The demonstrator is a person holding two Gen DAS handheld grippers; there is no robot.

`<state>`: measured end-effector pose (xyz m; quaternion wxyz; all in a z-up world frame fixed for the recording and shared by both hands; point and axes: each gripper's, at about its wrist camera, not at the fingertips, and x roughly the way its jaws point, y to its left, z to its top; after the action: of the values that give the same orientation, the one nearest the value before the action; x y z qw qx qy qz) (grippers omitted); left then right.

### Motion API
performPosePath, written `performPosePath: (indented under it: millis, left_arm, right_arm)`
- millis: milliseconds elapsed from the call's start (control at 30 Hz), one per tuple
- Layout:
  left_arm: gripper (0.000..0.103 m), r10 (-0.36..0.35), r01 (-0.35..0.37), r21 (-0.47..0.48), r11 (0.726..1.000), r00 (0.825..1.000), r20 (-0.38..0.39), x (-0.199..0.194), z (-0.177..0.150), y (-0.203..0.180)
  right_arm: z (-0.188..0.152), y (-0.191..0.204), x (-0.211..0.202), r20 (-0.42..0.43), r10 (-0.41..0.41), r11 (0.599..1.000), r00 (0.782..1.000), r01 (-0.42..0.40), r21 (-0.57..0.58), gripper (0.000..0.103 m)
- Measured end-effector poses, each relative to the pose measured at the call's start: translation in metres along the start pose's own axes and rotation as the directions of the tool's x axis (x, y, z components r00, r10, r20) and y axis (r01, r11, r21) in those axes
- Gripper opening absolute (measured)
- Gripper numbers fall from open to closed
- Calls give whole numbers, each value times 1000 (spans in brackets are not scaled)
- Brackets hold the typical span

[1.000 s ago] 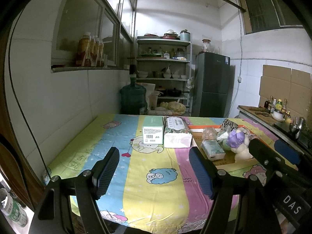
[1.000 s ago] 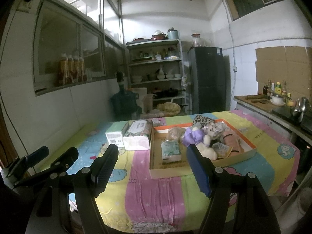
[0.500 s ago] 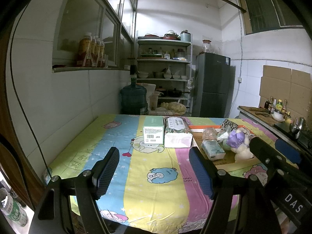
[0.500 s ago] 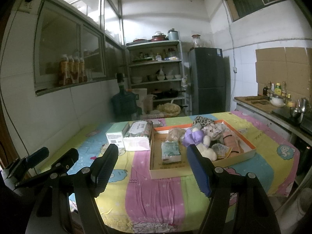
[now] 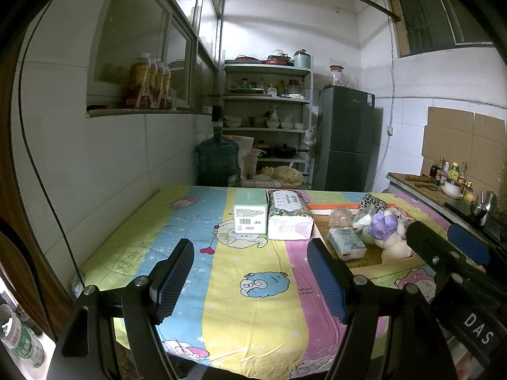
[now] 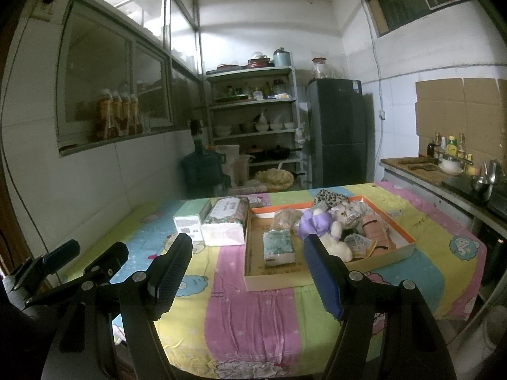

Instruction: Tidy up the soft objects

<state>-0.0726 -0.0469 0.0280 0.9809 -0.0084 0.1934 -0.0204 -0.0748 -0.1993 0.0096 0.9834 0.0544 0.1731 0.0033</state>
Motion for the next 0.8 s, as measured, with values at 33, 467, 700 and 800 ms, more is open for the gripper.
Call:
performPosePath:
  millis: [33,467,700,800]
  left_arm:
    - [74,0,0,0,1000,1000,0,0,0,0]
    - [74,1,-1,-1,1000,1000,1,0,-1,0]
    - [74,0,0,-1,1000,1000,1,-1,-2,-1]
    - [74,1,-1,-1,1000,1000,2,-1,-2,-1]
  right_arm:
    - [1,0,0,0,0,1000,1000,0,0,74]
    - [1,1,-1,2,0,1000,1000,0,0,74]
    - [0,1,-1,2,1,1000,1000,-1,0,74]
    - [1,1,-2,3,0,1000,1000,0,-1,74]
